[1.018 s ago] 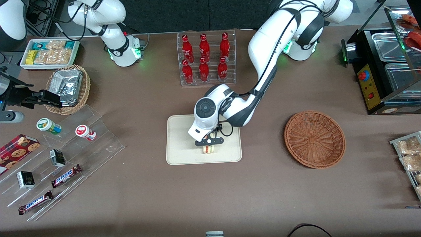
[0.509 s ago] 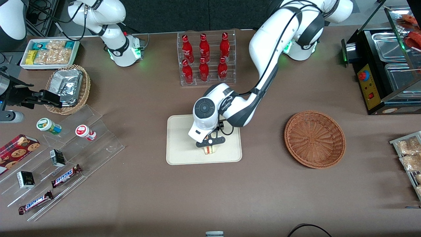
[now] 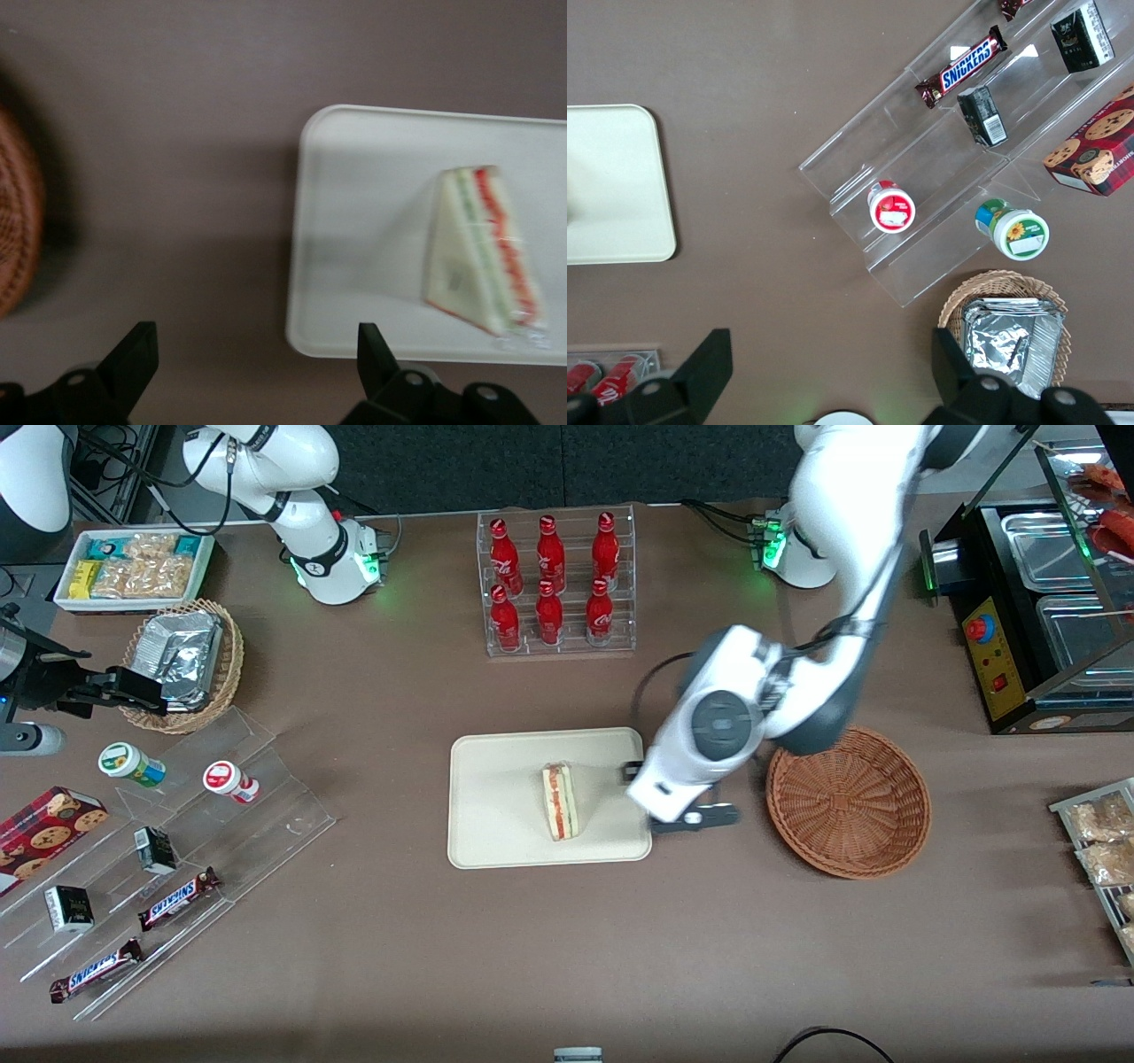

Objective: Place sandwich from basket to tray

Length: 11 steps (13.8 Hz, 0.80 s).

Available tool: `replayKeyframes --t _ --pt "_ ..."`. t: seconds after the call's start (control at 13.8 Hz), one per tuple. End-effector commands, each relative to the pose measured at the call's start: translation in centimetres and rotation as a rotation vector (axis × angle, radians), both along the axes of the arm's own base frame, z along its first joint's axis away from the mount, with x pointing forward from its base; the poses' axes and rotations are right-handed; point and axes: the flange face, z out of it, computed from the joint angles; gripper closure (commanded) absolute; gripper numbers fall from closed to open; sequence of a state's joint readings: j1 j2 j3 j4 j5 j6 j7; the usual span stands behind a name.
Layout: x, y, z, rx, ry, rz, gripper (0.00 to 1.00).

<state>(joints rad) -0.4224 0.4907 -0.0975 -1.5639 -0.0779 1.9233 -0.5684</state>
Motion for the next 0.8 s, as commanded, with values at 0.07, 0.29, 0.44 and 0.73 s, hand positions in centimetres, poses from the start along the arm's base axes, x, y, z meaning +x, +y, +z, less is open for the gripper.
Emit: replayKeyframes --t 0.07,0.29,0.44,0.73 --pt "-4.7 9.5 -2.3 -0.025 -0.048 -0.075 0.01" --pt "-5.2 17.6 -1.9 -0.038 -0.056 -0.14 0.01" --pt "-4.5 22.6 -0.8 -0.048 -0.038 -0.16 0.01" --pt "-5.1 29.2 6.7 -0.053 -0.085 -0.152 0.01"
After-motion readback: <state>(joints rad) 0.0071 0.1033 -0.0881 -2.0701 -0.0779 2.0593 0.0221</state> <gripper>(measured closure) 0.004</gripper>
